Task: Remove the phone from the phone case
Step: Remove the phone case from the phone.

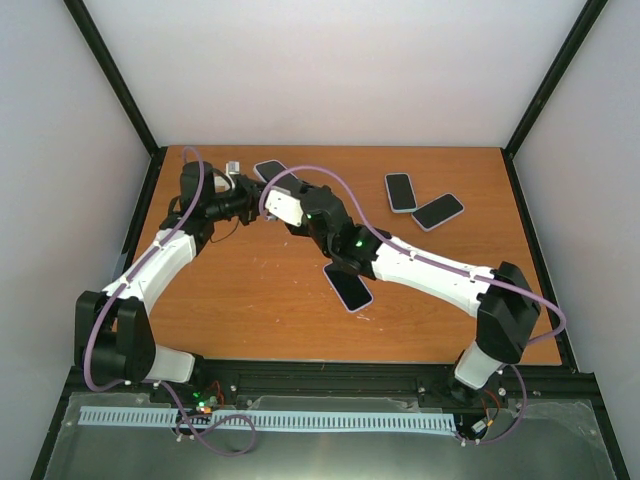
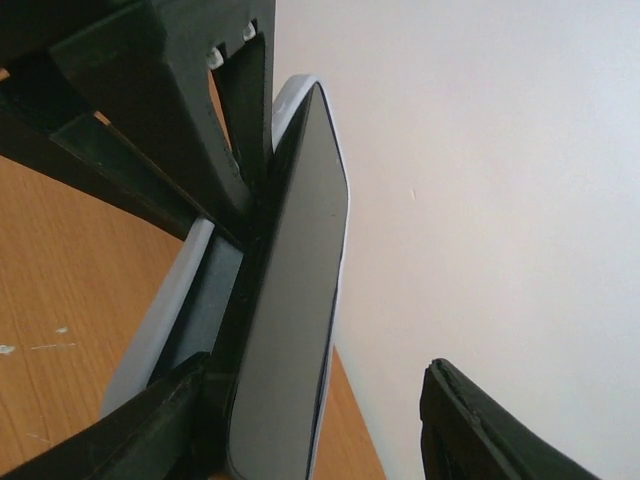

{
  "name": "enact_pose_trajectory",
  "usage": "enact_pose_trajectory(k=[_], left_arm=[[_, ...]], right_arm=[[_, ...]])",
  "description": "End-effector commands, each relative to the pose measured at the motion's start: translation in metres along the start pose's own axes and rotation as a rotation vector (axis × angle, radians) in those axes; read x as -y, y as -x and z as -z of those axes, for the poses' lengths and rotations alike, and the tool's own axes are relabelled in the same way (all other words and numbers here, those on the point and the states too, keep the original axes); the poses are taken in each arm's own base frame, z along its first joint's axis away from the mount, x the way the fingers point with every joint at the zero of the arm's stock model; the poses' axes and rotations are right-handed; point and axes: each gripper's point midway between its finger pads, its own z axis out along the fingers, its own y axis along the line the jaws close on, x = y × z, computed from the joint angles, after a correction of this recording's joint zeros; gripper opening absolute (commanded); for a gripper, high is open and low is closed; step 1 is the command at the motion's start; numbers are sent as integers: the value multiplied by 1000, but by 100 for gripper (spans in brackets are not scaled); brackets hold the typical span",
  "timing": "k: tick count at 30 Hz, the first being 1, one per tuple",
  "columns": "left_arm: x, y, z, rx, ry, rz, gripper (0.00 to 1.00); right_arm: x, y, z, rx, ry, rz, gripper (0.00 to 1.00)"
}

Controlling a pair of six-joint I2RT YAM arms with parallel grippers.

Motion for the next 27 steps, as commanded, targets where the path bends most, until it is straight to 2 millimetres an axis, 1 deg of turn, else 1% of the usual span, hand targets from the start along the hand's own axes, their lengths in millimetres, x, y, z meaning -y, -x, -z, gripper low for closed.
enact_pose_trajectory(k=[1,4,6,9,16,19,21,25,27], left_arm=[[45,-36,10,-146,-133,-94,1],[43,-36,9,-145,-130,-94,1],[42,-36,9,-144,-126,-92,1],[39,-36,8,-144,-122,-89,1],[36,-33,8,-125,-105,-108,1],[31,-29,7,-100,-80,-115,1],[23,-26,5,-85,-56,-112,1],[15,-19,3,-55,-22,-115,1],[12,-15,1,-37,-5,-124,1]], right_arm=[[-6,-28,-19,-97,-65,69,54],[-7,-28,-21,-107,-60,78,49],[-2,-24,-21,-105,-62,69,46],[4,-21,-19,-106,-75,71,44],[11,-16,-19,-99,-85,75,27],[14,-11,-14,-96,-56,39,18],[22,-5,-8,-88,-50,11,12],[36,2,3,-66,-61,-14,4],[41,6,8,-50,-57,-31,3]])
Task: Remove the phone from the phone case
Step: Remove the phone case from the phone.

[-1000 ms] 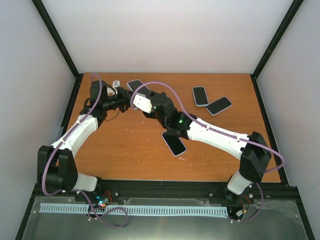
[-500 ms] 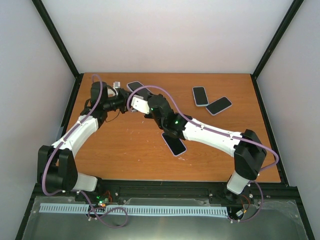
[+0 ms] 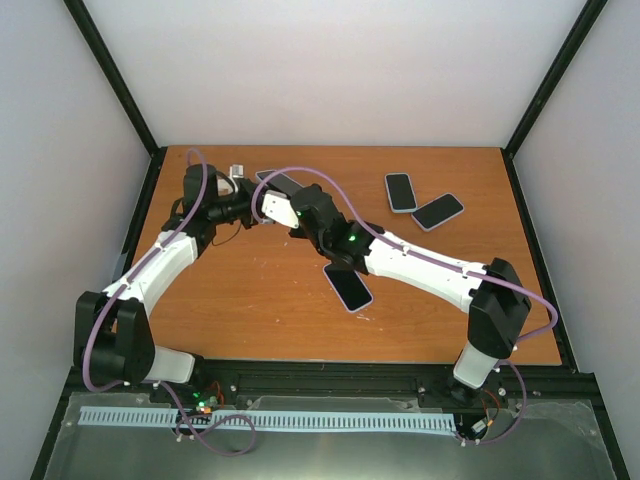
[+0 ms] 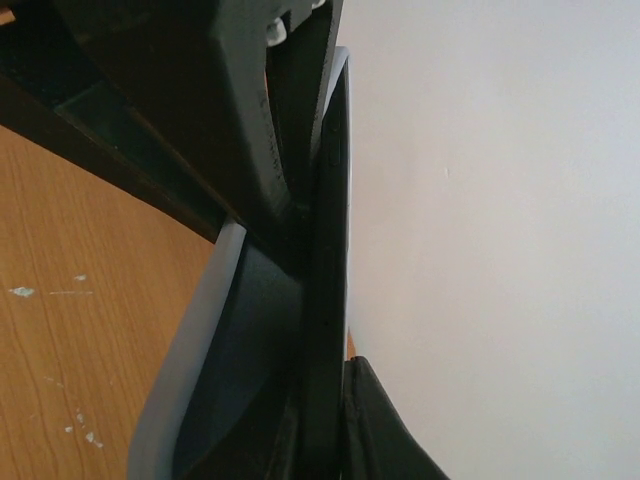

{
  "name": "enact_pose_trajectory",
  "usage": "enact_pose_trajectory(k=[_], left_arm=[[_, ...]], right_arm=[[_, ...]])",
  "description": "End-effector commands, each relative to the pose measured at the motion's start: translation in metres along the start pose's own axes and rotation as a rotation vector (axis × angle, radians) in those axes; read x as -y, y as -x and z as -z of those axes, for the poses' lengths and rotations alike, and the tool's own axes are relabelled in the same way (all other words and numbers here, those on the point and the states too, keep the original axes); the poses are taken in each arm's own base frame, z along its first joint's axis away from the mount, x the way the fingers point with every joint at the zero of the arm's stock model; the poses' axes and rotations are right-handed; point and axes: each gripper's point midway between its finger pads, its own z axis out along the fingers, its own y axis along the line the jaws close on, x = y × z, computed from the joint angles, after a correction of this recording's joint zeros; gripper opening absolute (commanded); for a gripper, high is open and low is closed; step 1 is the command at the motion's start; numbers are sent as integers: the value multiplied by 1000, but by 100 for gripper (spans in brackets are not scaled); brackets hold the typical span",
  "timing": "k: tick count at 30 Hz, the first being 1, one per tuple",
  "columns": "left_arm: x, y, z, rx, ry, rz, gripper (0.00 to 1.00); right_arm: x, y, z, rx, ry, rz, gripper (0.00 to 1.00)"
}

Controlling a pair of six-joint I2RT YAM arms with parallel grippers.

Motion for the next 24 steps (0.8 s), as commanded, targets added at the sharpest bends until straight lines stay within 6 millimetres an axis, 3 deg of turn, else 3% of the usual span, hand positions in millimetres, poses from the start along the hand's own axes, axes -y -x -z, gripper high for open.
enact_pose_trajectory(k=[1,7,13,24], left_arm=[[17,-5,3,-10,-10,-113,1],[-1,11,1,63,80,-135,1],[-32,24,1,129,210,-155,1],[-58,45,5,218,347,-170,1]], right_arm=[[54,10,23,37,-97,-137,3],[71,18,39,72,-96,-186,3],[73,22,49,92,-53,-235,3],[88,8,60,90,-37,-321,3]])
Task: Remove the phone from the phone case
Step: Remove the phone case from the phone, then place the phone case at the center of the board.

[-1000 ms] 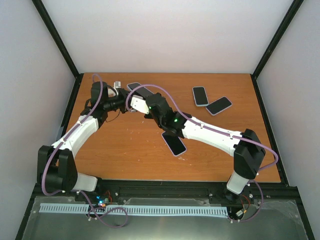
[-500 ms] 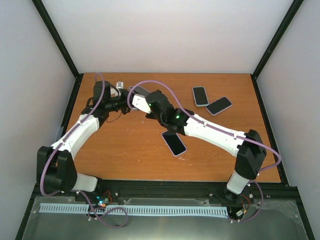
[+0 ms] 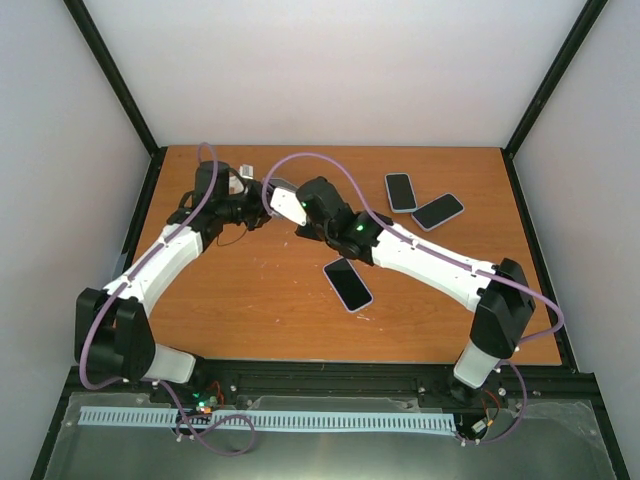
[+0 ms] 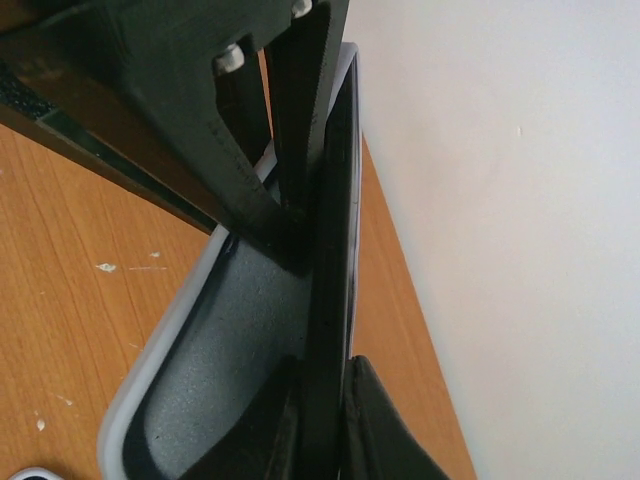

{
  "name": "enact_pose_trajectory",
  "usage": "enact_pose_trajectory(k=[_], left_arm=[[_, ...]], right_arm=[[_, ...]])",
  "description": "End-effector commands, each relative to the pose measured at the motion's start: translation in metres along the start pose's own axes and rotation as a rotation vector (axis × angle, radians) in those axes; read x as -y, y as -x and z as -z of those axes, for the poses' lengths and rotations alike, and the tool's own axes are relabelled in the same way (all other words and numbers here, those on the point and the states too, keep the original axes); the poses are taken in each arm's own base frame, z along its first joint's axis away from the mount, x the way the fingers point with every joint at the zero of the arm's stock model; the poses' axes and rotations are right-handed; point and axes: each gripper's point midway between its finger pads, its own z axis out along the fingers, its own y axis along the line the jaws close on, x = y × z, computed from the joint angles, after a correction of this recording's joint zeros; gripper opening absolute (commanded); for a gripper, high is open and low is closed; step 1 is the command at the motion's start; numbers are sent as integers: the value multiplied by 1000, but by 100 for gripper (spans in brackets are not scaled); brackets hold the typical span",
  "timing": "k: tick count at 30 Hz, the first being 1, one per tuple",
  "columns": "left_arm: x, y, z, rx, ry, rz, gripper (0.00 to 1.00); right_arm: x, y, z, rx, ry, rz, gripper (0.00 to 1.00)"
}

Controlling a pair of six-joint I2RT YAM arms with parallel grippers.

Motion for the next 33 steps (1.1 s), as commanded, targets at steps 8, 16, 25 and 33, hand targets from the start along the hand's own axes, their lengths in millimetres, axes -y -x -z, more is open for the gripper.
enact_pose_trajectory(k=[8,16,25,33], left_arm=[[-57,56,5,234,263,-83,1],[-63,57,1,232,272,-133,1],[-58,44,-8,168,182,-288,1],[-61,24,-22,54,94,-388,1]], right_arm=[[90,6,74,153,-110,-305,3],[101,-16,93,191,-33,-460,3],[110,-57,104,161,-85,-502,3],[110,-75,109,140,-110,-502,3]])
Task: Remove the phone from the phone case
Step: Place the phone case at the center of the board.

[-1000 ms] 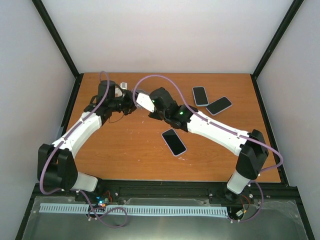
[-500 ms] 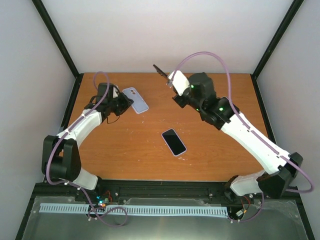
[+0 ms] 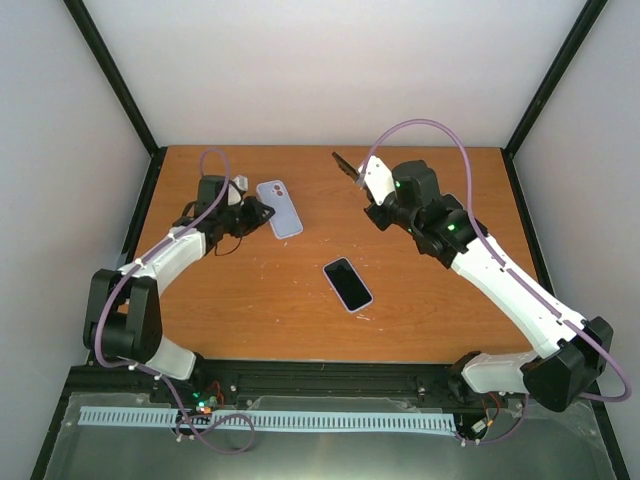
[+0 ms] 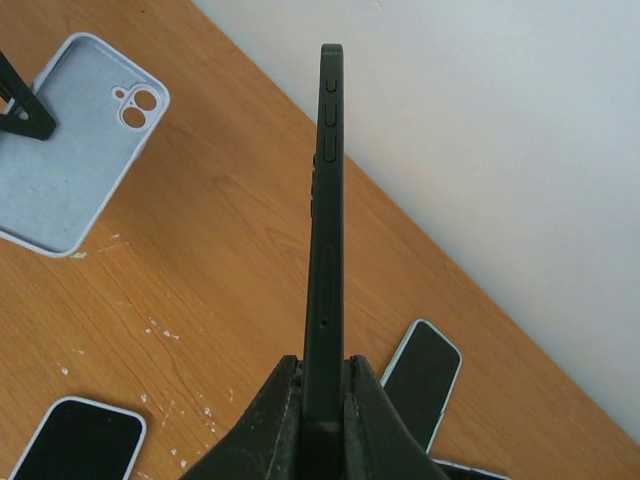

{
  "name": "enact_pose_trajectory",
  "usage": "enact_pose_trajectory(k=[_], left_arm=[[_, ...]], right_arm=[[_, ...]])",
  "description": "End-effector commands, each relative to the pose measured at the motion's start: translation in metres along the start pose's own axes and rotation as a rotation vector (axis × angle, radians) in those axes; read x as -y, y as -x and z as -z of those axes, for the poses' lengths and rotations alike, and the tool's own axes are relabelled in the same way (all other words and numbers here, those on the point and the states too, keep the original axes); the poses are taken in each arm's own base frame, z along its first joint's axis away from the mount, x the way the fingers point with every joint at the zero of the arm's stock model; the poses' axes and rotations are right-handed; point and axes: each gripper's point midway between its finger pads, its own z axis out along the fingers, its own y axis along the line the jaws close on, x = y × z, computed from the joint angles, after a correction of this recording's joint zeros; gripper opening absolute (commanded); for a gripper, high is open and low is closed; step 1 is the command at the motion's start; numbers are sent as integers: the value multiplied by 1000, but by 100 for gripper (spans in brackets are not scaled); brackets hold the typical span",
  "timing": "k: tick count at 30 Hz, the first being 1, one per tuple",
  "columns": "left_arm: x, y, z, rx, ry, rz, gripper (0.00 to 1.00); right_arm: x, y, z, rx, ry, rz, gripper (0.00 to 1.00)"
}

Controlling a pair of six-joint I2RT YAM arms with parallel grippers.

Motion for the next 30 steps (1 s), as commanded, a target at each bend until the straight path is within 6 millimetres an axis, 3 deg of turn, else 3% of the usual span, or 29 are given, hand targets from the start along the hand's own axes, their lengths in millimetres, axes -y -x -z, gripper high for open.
enact_pose_trajectory(k=[1,6,18,23,30], left_arm=[[29,-4,-2,-33,-157,-151,1],[40,-21,-4,-110,-269,-198,1],[15,-33,-39,-230,-270,-174,1],[9,-30,-56,-266,-267,-168,1],[-14,-27,-82,-312,-188,-155,1]], right_arm=[[16,28,24,128,-44,-26,3],[11,21,15,112,-31,-23,3],[9,14,8,86,-34,-14,3],[8,10,7,77,-31,-16,3],[7,7,6,71,-27,-21,3]])
